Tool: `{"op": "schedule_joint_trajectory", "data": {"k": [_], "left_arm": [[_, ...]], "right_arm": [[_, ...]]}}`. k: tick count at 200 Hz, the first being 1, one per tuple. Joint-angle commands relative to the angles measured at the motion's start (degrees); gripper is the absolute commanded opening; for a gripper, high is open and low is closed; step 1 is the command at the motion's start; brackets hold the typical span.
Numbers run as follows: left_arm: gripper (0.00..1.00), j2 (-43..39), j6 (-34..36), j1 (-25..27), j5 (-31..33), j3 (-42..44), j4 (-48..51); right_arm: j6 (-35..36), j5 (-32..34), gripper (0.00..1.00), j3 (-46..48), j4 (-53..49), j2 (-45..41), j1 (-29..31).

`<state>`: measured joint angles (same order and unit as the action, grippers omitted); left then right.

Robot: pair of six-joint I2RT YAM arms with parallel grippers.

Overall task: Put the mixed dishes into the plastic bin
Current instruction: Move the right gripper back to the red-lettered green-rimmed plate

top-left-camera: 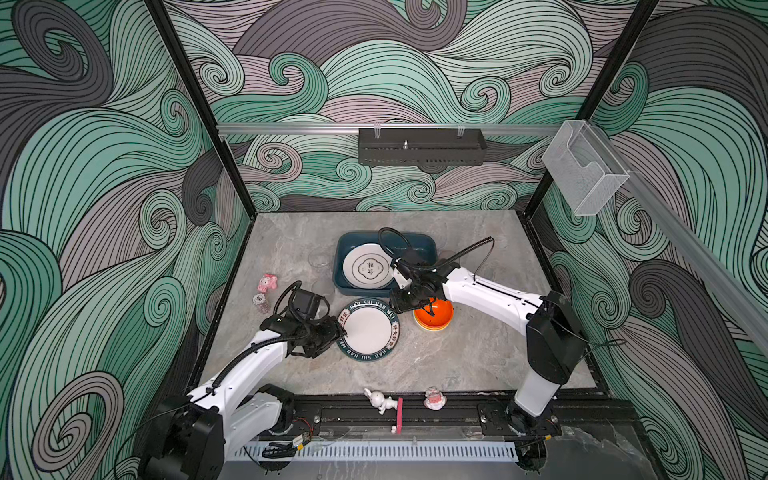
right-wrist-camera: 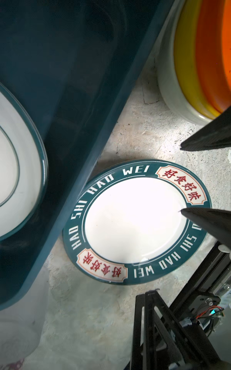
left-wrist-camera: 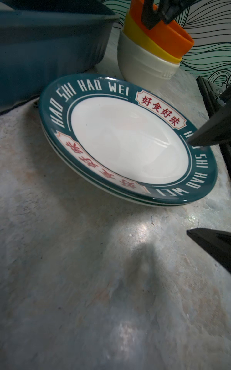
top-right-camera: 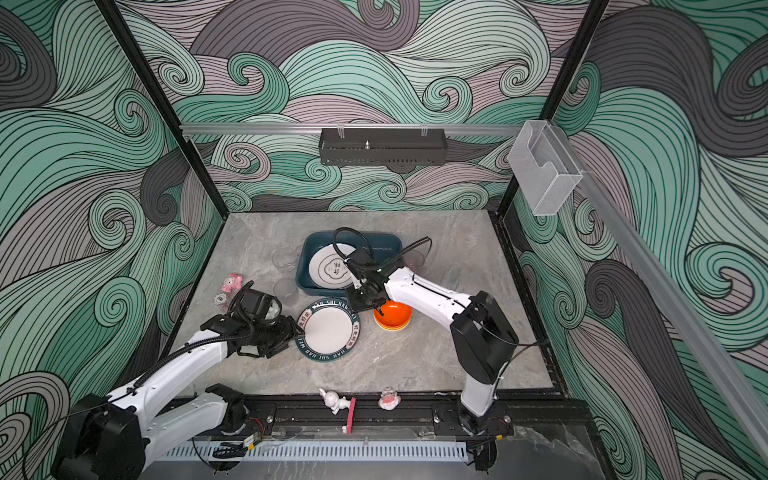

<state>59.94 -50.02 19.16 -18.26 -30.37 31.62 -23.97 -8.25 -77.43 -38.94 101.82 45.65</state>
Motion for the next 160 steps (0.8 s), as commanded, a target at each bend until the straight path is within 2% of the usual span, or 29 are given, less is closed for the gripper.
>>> {"op": "schedule_joint_trajectory", "data": {"k": [1, 81, 160], "left_arm": [[0.66, 1.8, 1.1, 0.3, -0.4, -0.1, -2.3], [0.52, 5.5, 1.2, 0.3, -1.7, 0.7, -5.9], [0.47, 6.0, 1.1, 0.3, -2.0, 1.2, -6.4]], "right_arm": [[0.9, 2.3, 0.48, -1.6, -1.5, 1.9, 0.6], [1.5, 3.3, 0.51, -4.8, -2.2, 7.1, 1.4], [1.9, 3.6, 0.53, -6.7, -2.5, 10.5, 1.5]]}}
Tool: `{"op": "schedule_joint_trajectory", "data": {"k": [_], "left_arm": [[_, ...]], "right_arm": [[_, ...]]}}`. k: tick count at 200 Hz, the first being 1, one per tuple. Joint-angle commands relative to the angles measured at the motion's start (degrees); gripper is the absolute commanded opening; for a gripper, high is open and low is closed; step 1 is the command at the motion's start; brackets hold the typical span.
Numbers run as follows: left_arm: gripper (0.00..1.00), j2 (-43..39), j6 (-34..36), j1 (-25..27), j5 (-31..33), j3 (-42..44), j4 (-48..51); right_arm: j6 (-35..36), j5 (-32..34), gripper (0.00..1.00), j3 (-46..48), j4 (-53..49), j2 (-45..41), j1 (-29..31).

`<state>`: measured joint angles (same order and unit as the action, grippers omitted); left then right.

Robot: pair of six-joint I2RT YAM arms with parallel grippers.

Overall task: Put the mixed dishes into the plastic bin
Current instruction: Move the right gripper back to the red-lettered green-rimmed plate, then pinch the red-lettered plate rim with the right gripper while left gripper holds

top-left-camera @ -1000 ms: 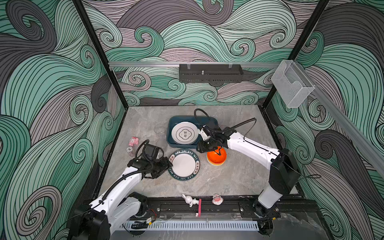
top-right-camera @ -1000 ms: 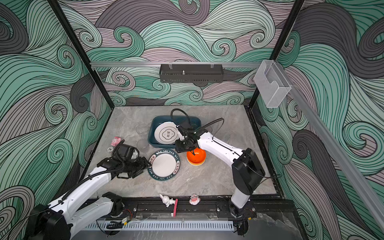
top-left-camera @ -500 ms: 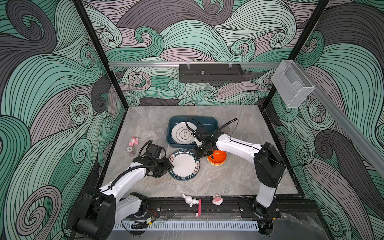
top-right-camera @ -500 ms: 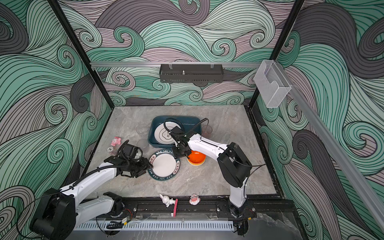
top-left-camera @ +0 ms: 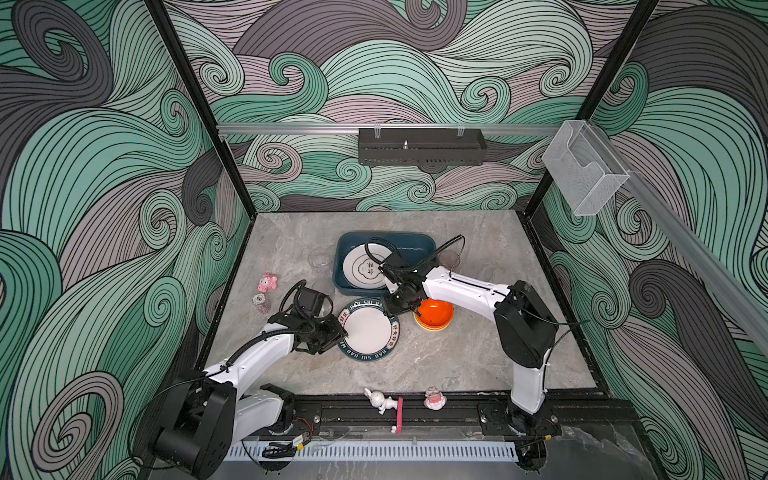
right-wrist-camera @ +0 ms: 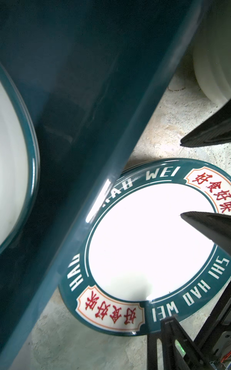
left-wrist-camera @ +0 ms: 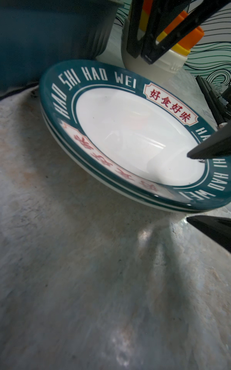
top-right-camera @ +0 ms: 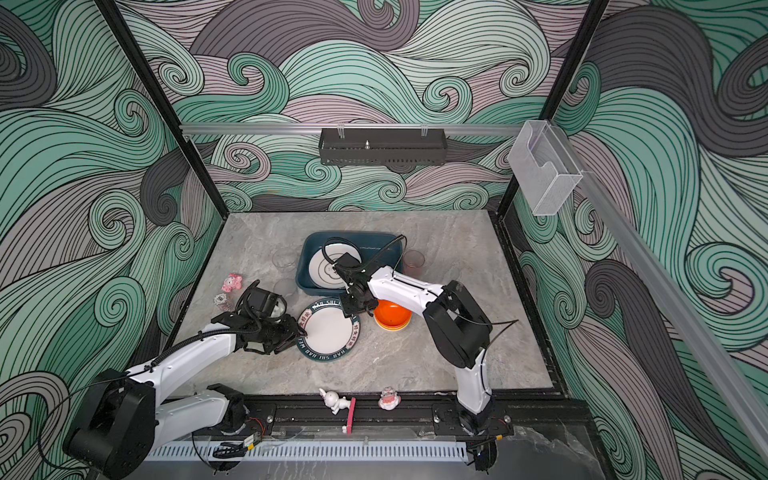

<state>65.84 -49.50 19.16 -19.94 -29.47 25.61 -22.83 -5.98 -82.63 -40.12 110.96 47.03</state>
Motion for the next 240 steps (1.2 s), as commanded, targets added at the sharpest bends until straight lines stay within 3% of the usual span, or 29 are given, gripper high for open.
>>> {"op": "schedule_joint_trajectory", "data": {"k": [1, 85, 240], "left_arm": [[0.47, 0.1, 0.5, 0.3, -0.4, 0.3, -0.4], [0.43, -0.5, 0.4, 0.3, -0.7, 0.6, -0.4], [0.32, -0.5, 0.1, 0.3, -1.4, 1.3, -0.9]], "right_arm": [[0.7, 1.3, 0.53, -1.5, -1.3, 1.3, 0.1], [1.1, 0.8, 0.53, -3.4, -1.7, 4.5, 0.2], [2.1, -0.1, 0.29, -4.2, -2.4, 6.0, 1.6]]}}
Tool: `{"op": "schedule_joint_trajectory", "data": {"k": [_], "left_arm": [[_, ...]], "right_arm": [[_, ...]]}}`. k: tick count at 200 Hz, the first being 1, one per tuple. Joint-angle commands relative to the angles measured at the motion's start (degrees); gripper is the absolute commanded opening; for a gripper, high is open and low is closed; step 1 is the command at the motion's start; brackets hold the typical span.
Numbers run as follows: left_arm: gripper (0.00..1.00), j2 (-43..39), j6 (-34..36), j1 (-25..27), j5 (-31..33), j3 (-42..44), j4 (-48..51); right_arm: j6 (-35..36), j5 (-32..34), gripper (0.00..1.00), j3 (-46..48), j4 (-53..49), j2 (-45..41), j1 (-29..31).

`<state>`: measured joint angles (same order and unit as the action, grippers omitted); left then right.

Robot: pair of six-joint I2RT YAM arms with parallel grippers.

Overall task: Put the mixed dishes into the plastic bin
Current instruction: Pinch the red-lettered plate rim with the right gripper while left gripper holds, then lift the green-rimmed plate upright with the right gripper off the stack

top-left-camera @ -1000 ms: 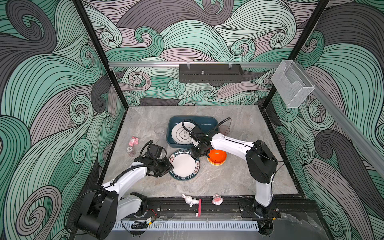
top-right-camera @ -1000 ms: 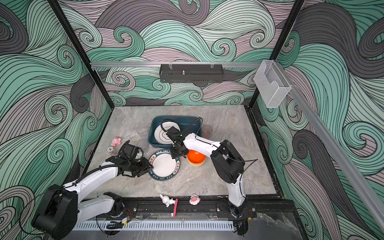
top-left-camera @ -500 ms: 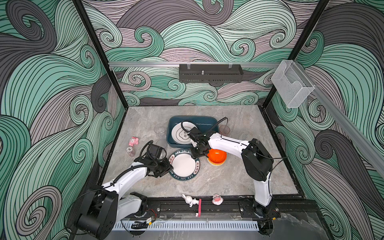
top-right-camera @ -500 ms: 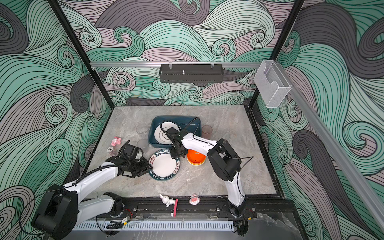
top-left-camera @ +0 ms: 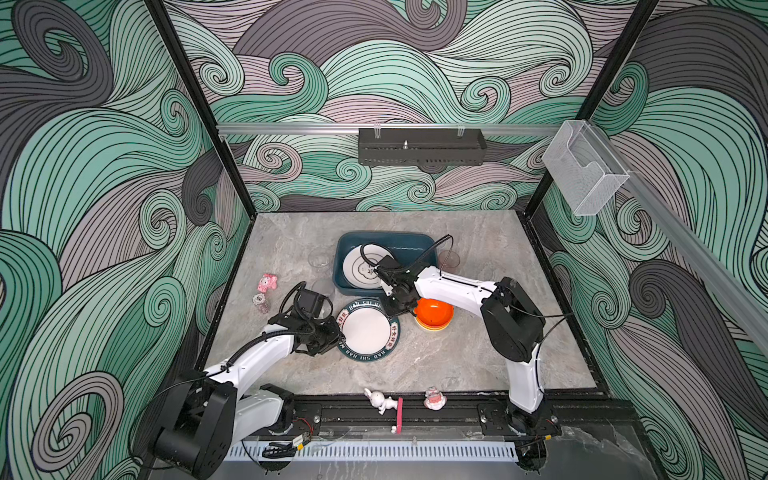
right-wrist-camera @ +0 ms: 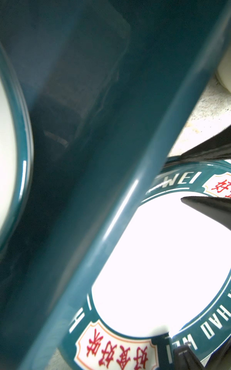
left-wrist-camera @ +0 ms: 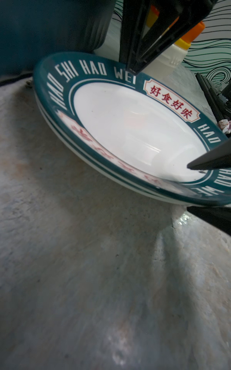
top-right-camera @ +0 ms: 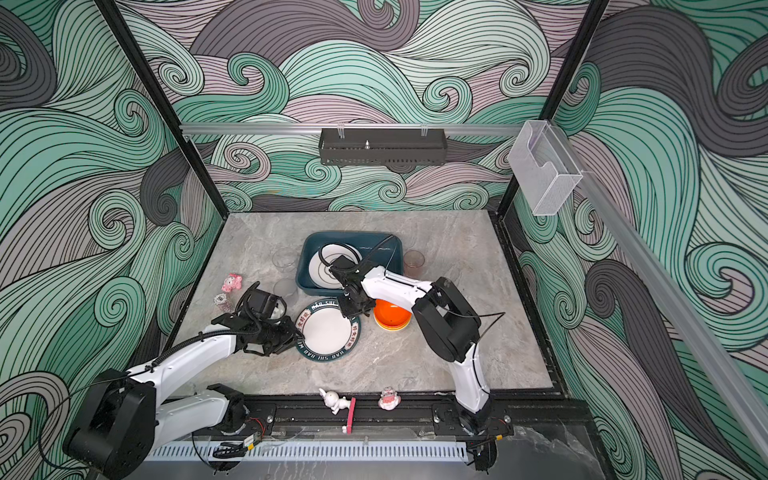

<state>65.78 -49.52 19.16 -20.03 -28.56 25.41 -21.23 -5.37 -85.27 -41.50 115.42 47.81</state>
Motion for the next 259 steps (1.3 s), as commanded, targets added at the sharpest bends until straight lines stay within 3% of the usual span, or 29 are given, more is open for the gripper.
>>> {"op": "schedule_joint_trajectory", "data": {"k": [1, 76, 154, 259], "left_arm": [[0.32, -0.5, 0.1, 0.3, -1.3, 0.4, -0.7], [0.37, -2.4, -0.3, 0.3, -1.0, 1.7, 0.2], [0.4, -6.2, -0.9, 0.3, -0.1, 2.7, 3.5], [0.17, -10.7, -1.7, 0.3, 0.2, 2.8, 6.6]], "right_arm": [[0.5, -0.7, 0.29, -1.6, -1.0, 1.6, 0.8], [0.9, -1.8, 0.14, -1.6, -0.9, 2.5, 1.2], [1.1, -2.9, 0.08, -1.4, -0.8, 3.0, 1.3], [1.1, -2.7, 0.08, -1.2, -0.6, 2.5, 1.3]]}}
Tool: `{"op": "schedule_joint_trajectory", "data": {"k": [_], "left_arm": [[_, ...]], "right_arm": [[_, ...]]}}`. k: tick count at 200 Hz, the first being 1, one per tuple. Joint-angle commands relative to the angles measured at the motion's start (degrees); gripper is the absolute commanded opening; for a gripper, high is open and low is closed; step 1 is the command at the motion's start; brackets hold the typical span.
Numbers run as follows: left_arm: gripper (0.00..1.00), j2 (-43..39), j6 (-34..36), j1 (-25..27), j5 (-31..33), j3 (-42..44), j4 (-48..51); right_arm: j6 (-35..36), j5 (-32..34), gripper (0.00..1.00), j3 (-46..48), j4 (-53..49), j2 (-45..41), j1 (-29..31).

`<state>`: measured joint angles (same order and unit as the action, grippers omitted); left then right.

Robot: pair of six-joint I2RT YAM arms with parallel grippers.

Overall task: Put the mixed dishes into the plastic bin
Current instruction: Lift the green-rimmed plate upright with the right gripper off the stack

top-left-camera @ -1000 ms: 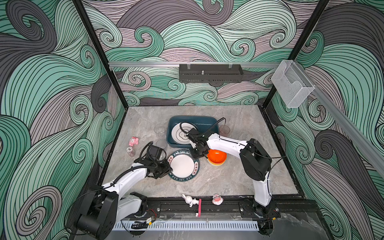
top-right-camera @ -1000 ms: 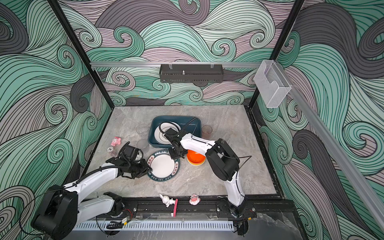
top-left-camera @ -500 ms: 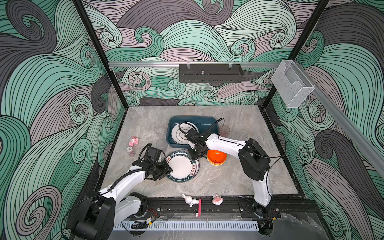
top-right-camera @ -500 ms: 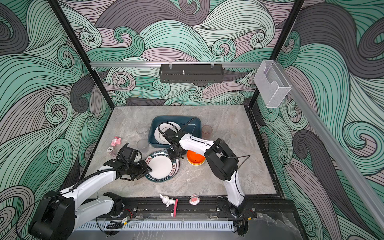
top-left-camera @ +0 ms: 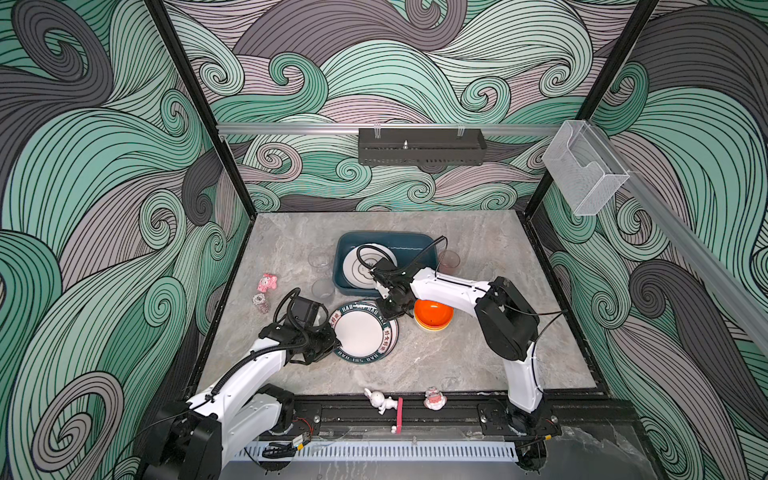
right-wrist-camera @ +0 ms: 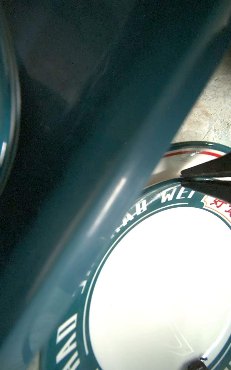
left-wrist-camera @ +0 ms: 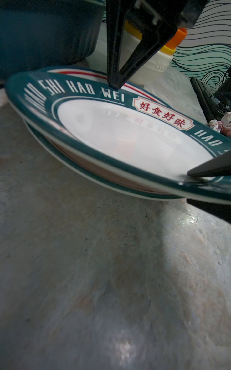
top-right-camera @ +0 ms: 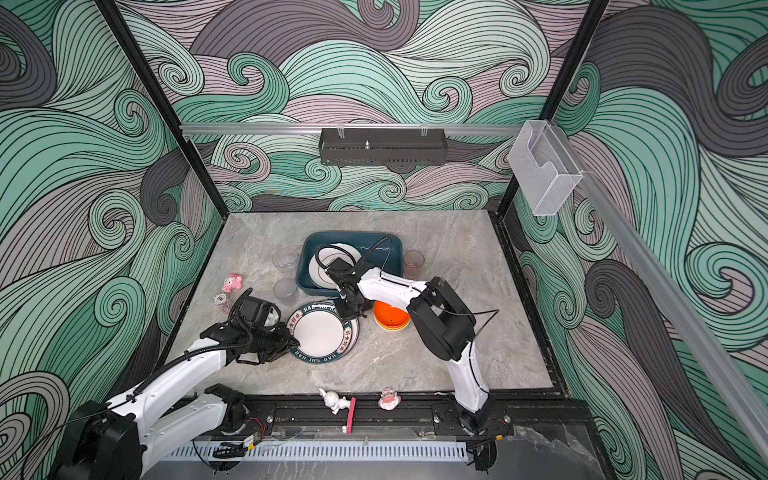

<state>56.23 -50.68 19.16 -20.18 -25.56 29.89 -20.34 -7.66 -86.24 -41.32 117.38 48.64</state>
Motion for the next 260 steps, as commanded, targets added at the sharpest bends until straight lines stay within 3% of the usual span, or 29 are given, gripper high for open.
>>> {"op": "schedule_joint_trajectory", "data": {"k": [1, 79, 197, 260], "left_arm": [[0.17, -1.2, -0.6, 0.3, 0.4, -0.2, 2.1], [0.0, -3.1, -0.5, 0.2, 0.1, -2.6, 3.9], [0.0, -8.8, -0.8, 0.3, -2.3, -9.3, 7.6], [0.0, -9.0, -2.3, 0.3, -5.5, -13.6, 4.5]], "right_arm": [[0.1, -0.4, 0.08, -0.2, -0.8, 0.5, 0.5], [-0.1, 0.2, 0.2, 0.1, -0.9, -3.3, 0.4], [-1.8, 0.3, 0.38, 5.0, -0.8, -17.7, -0.8], [-5.7, -7.8, 0.49, 12.4, 5.0, -27.2, -6.8]]}}
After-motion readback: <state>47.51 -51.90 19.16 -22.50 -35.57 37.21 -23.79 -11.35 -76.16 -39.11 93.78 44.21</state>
